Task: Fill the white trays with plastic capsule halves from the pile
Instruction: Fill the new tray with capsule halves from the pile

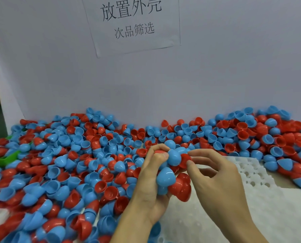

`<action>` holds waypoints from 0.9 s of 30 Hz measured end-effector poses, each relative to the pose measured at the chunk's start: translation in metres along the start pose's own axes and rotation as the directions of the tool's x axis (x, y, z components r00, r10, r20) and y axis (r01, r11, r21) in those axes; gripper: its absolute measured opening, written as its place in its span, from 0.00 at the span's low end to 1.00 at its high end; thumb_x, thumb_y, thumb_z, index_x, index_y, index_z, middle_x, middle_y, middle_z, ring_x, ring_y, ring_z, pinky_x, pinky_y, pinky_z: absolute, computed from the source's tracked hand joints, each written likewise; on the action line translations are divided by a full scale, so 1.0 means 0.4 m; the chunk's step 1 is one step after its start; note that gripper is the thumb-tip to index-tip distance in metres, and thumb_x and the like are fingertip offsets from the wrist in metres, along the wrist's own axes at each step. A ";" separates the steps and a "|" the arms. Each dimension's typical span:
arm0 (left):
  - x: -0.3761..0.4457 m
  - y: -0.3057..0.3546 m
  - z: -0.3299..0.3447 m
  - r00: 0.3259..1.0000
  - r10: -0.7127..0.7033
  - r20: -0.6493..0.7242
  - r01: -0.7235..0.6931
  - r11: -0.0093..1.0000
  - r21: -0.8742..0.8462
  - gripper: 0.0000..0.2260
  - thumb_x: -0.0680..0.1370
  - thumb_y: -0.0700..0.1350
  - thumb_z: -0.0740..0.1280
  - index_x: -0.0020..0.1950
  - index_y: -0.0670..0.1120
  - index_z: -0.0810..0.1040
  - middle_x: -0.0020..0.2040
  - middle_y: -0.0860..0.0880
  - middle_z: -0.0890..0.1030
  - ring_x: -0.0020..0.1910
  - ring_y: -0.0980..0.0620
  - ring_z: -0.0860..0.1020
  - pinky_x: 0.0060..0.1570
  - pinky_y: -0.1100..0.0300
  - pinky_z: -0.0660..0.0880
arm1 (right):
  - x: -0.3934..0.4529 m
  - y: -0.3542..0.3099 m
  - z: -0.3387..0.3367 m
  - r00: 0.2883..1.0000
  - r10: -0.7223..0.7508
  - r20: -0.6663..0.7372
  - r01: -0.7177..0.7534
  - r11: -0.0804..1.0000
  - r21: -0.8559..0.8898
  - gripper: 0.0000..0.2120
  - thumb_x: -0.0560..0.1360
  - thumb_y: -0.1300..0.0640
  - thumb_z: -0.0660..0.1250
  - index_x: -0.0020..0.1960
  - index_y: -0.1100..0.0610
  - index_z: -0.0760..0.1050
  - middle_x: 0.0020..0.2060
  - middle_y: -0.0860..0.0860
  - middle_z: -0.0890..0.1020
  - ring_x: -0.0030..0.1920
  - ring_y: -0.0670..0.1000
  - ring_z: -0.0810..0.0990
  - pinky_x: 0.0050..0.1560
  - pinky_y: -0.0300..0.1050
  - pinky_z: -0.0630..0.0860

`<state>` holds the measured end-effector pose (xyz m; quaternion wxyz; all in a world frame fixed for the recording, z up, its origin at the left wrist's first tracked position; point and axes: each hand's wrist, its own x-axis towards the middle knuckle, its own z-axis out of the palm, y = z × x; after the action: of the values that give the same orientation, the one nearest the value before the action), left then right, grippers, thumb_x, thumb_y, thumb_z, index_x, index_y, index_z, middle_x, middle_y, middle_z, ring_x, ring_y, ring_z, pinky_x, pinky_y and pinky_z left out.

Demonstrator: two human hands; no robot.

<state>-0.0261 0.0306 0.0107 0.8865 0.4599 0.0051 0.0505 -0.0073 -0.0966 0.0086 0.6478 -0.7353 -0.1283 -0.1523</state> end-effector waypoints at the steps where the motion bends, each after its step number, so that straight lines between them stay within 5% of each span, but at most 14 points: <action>1: -0.001 0.000 0.002 1.000 0.004 -0.003 -0.004 1.000 -0.010 0.07 0.65 0.49 0.73 0.42 0.52 0.83 0.46 0.46 0.84 0.42 0.50 0.83 0.38 0.55 0.81 | 0.000 -0.001 0.001 1.000 -0.008 -0.006 0.008 1.000 -0.004 0.08 0.74 0.59 0.72 0.44 0.46 0.82 0.41 0.37 0.84 0.43 0.38 0.82 0.39 0.28 0.77; 7: 0.001 0.006 -0.004 0.994 0.015 -0.106 -0.027 0.993 -0.114 0.08 0.68 0.47 0.73 0.45 0.49 0.80 0.47 0.44 0.83 0.40 0.49 0.82 0.31 0.57 0.79 | -0.004 0.006 0.006 0.996 0.062 0.057 -0.062 0.998 -0.003 0.07 0.76 0.54 0.71 0.48 0.42 0.80 0.43 0.35 0.82 0.44 0.37 0.82 0.38 0.31 0.79; 10: 0.003 0.013 -0.012 0.993 0.007 -0.118 -0.032 0.978 -0.208 0.06 0.67 0.48 0.71 0.43 0.50 0.82 0.47 0.43 0.83 0.44 0.45 0.82 0.36 0.54 0.81 | -0.006 0.012 0.012 0.979 0.173 0.104 -0.173 0.985 -0.009 0.06 0.76 0.53 0.70 0.49 0.42 0.81 0.42 0.41 0.84 0.44 0.38 0.83 0.41 0.38 0.82; 14: 0.003 0.017 -0.018 0.997 0.004 -0.082 -0.025 0.969 -0.247 0.05 0.67 0.48 0.71 0.41 0.51 0.84 0.46 0.42 0.84 0.42 0.45 0.84 0.40 0.52 0.82 | -0.002 0.005 0.015 0.927 0.304 0.220 -0.332 0.938 0.103 0.05 0.75 0.53 0.72 0.50 0.49 0.83 0.40 0.47 0.87 0.41 0.43 0.85 0.35 0.36 0.80; 17: 0.005 0.016 -0.019 0.995 -0.001 -0.102 -0.026 0.965 -0.262 0.04 0.68 0.48 0.71 0.40 0.50 0.84 0.45 0.43 0.85 0.40 0.47 0.85 0.35 0.53 0.82 | 0.001 -0.004 0.006 0.910 0.331 0.250 -0.389 0.890 0.237 0.04 0.74 0.57 0.73 0.48 0.52 0.85 0.42 0.49 0.87 0.44 0.47 0.86 0.43 0.43 0.82; 23: 0.007 0.013 -0.012 0.982 -0.051 -0.183 0.000 0.963 -0.269 0.06 0.65 0.47 0.72 0.41 0.50 0.83 0.45 0.43 0.85 0.40 0.45 0.85 0.37 0.52 0.81 | 0.002 -0.016 -0.007 0.912 0.332 0.240 -0.401 0.842 0.362 0.08 0.74 0.56 0.73 0.52 0.49 0.83 0.44 0.49 0.87 0.46 0.48 0.86 0.45 0.46 0.78; 27: 0.009 0.008 -0.010 0.966 -0.077 -0.247 0.007 0.961 -0.275 0.07 0.72 0.47 0.71 0.49 0.47 0.82 0.45 0.41 0.86 0.39 0.45 0.85 0.34 0.53 0.82 | -0.002 -0.014 0.001 0.944 0.282 0.172 -0.326 0.878 0.350 0.07 0.73 0.53 0.73 0.51 0.44 0.83 0.44 0.48 0.87 0.45 0.48 0.86 0.41 0.43 0.80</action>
<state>-0.0232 0.0360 0.0110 0.9341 0.3232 0.1220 0.0904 -0.0103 -0.0957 0.0132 0.7830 -0.6171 -0.0750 0.0214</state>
